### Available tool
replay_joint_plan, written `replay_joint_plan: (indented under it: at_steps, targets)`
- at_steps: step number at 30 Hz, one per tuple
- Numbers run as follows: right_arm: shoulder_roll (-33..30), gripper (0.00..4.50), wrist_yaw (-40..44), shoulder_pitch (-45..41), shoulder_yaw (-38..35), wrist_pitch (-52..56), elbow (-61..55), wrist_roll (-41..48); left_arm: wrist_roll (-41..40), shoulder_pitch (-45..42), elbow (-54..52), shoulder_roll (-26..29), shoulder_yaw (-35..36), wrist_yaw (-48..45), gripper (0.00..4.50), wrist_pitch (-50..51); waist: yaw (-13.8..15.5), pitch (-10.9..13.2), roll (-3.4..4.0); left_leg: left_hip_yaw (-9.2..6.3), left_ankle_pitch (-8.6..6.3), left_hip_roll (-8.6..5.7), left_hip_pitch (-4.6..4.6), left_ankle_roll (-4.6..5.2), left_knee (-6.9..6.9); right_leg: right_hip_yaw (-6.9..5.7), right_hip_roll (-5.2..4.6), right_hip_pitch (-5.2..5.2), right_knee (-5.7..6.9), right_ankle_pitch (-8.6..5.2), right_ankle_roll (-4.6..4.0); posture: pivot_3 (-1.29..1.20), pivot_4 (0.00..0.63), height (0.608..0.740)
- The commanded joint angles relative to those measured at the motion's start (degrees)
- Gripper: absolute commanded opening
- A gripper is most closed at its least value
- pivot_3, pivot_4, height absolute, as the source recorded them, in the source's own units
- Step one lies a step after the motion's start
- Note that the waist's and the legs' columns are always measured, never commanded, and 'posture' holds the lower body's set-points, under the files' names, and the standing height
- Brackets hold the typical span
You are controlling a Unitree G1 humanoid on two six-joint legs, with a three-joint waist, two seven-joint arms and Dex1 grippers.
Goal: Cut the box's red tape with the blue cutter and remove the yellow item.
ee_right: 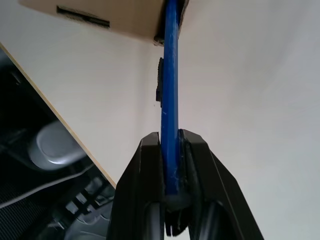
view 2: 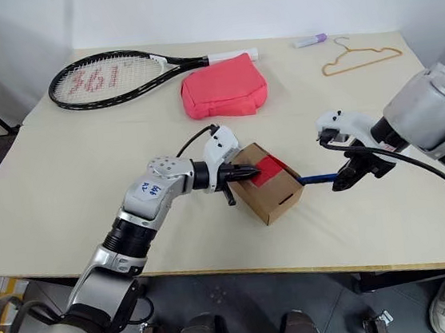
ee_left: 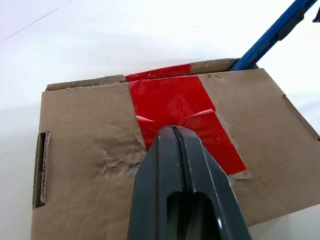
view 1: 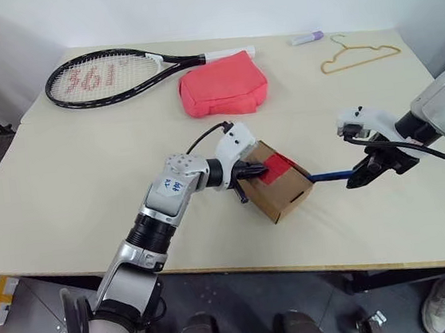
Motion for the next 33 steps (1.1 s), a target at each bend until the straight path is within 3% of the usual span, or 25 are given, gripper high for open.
replay_joint_plan:
  at_steps: [1, 5, 8, 11, 15, 20, 22, 27, 30, 33]
  targets:
    - [-6.1, 0.15, 5.1, 1.8, -6.7, -4.0, -4.9, 4.1, -1.1, 3.1, 0.3, 0.4, -0.6, -2.6, 0.00, -0.5, 0.2, 0.0, 0.01, 0.00, 0.00, 0.00, -0.03, 0.00, -0.02, 0.00, 0.00, -0.03, -0.02, 0.00, 0.00, 0.00, 0.150, 0.740]
    - [-11.7, 0.15, 3.7, 8.3, -15.3, -7.7, -6.4, 7.3, -4.4, 3.2, -3.9, 1.0, 3.5, -5.3, 0.00, -5.2, 0.0, 0.1, -0.02, 0.02, -0.01, 0.00, -0.06, -0.01, -0.10, 0.00, 0.00, -0.07, -0.12, 0.00, 0.00, 0.00, 0.150, 0.740]
    - [-12.0, 0.15, -2.6, 15.5, -26.3, -12.4, -1.9, 8.8, -6.8, 2.4, -6.1, 2.2, 7.4, -7.0, 0.00, -9.9, -0.4, 0.3, -0.01, 0.06, -0.01, 0.00, -0.09, -0.01, -0.06, 0.02, 0.00, -0.10, -0.11, 0.00, 0.00, 0.00, 0.150, 0.740]
    - [-7.1, 0.15, -13.1, 30.8, -44.8, -24.3, 6.1, 7.8, -9.6, 1.6, -9.0, 6.0, 10.7, -10.3, 0.00, -10.7, -0.6, 0.6, -0.40, 0.04, 0.00, 0.04, -0.08, -0.02, -0.07, -0.01, 0.01, -0.06, -0.06, 0.00, 0.00, 0.00, 0.150, 0.740]
    - [3.1, 0.15, -24.1, 44.5, -58.3, -32.1, 7.0, 7.4, -9.3, 4.3, -9.8, 14.1, 11.2, -13.8, 0.00, -8.0, -0.8, 0.5, -0.30, 0.08, 0.00, 0.03, -0.06, -0.01, -0.06, -0.03, -0.03, -0.09, 0.06, 0.01, 0.01, 0.00, 0.150, 0.740]
    - [11.0, 0.15, -32.9, 53.6, -60.2, -48.4, 13.4, 1.4, -5.9, 10.9, -9.7, 23.3, 9.4, -17.0, 0.00, -8.8, -1.2, 0.7, 0.11, 0.16, 0.00, 0.05, 0.02, -0.02, -0.15, 0.01, 0.00, -0.15, 0.08, 0.00, 0.01, 0.00, 0.150, 0.740]
    - [12.5, 0.15, -38.0, 52.6, -59.9, -48.0, 18.4, -0.5, -6.4, 13.4, -10.8, 24.2, 10.1, -15.8, 0.00, -7.2, -1.2, 0.8, 0.19, 0.22, 0.00, 0.04, -0.01, -0.02, -0.13, 0.05, -0.01, -0.17, 0.02, 0.00, 0.01, 0.00, 0.150, 0.740]
    - [12.2, 1.82, -32.3, 54.7, -61.6, -48.7, 14.1, 3.3, -8.3, 18.7, -17.0, 25.0, 10.9, -14.5, 0.00, -2.4, -1.0, 0.8, 0.29, 0.21, 0.01, 0.05, -0.04, -0.01, -0.07, 0.09, -0.02, -0.16, 0.03, 0.00, 0.01, 0.00, 0.150, 0.740]
    - [10.3, 2.81, -24.4, 57.6, -62.6, -40.9, 6.3, 10.7, -10.0, 20.4, -19.5, 25.4, 11.0, -13.9, 0.00, 2.9, -1.0, 0.8, 0.31, 0.21, 0.01, 0.06, -0.03, -0.01, -0.08, 0.09, 0.00, -0.16, 0.04, 0.00, 0.01, 0.00, 0.150, 0.740]
    - [9.9, 2.81, -21.2, 58.5, -60.1, -40.8, -0.3, 12.6, -10.8, 21.1, -20.9, 23.5, 11.0, -11.0, 0.00, 6.1, -1.0, 0.8, 0.28, 0.17, 0.00, 0.06, 0.01, 0.00, -0.09, 0.08, 0.00, -0.11, 0.06, 0.01, 0.01, 0.00, 0.150, 0.740]
